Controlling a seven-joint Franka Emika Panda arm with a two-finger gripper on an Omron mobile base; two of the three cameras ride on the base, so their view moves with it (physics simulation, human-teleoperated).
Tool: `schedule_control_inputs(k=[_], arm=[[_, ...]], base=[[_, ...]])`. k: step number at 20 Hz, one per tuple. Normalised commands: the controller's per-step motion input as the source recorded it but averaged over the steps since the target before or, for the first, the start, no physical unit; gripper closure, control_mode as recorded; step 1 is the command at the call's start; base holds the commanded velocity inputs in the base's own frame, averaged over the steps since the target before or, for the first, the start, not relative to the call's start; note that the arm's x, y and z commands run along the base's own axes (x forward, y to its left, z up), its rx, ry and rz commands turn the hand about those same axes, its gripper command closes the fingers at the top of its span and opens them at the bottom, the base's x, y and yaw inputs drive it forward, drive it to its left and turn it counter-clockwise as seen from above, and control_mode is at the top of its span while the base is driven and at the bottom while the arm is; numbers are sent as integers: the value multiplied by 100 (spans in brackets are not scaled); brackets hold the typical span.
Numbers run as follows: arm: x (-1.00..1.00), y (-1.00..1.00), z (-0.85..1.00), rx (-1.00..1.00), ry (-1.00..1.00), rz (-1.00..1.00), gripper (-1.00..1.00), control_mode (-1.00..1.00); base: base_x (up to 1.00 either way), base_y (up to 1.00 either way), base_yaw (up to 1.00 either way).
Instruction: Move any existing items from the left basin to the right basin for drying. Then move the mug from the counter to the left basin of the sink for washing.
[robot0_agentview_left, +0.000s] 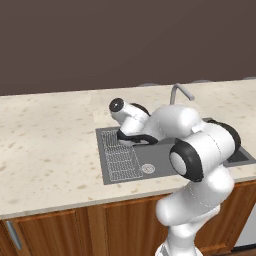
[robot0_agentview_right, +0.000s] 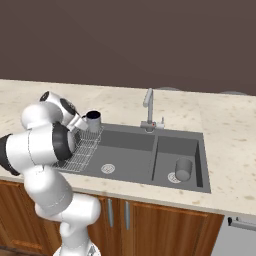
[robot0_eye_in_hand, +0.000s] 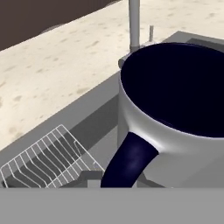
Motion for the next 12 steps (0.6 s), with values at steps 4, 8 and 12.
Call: schedule_control_inputs(k=[4,8,12], arm=[[-16,-63,-4,0,0,-2,100,-100],[-11,-50,-30,0,0,-1,100,-100],[-10,-35,-42,0,0,-3,100,-100]], base=[[0,0,0],[0,0,0],[0,0,0]])
